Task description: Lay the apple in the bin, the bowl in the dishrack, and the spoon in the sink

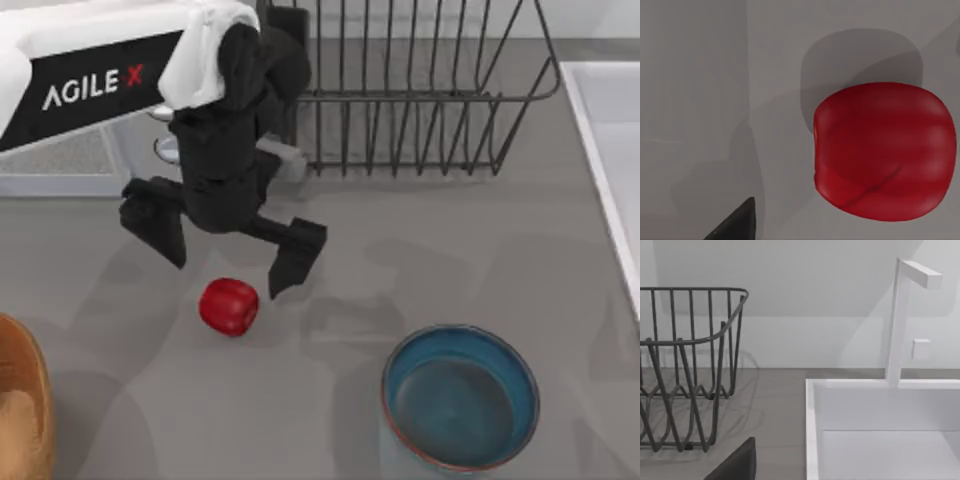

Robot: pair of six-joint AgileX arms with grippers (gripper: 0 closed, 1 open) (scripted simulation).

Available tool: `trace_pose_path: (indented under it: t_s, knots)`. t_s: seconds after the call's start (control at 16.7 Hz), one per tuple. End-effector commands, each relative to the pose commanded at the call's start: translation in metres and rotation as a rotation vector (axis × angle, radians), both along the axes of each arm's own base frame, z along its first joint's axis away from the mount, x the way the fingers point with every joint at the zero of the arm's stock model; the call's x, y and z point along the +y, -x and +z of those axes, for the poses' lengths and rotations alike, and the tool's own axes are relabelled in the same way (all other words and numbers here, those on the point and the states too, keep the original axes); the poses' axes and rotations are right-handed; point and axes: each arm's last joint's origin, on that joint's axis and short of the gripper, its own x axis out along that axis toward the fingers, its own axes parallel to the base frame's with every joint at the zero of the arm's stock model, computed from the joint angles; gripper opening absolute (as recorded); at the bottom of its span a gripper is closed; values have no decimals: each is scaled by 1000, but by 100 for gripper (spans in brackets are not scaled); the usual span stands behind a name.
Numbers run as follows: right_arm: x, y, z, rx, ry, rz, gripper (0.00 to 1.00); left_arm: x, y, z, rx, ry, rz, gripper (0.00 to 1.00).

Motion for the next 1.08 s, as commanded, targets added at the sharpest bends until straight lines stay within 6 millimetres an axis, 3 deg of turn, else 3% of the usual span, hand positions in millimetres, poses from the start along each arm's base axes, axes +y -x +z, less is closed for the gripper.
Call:
trace_pose_path:
  t_s: [0.3, 0.78, 1.02, 1.08]
  knots:
    - [0, 0, 0, 0, 0, 0, 100, 2, 0, -1, -1, 1, 3, 100]
    - [0, 0, 0, 0, 0, 0, 100, 3, 4, -67, -2, 1, 0, 100]
    - [0, 0, 0, 0, 0, 0, 100, 4, 4, -70, 0, 0, 0, 100]
    - [0, 0, 0, 0, 0, 0, 100, 4, 4, -70, 0, 0, 0, 92]
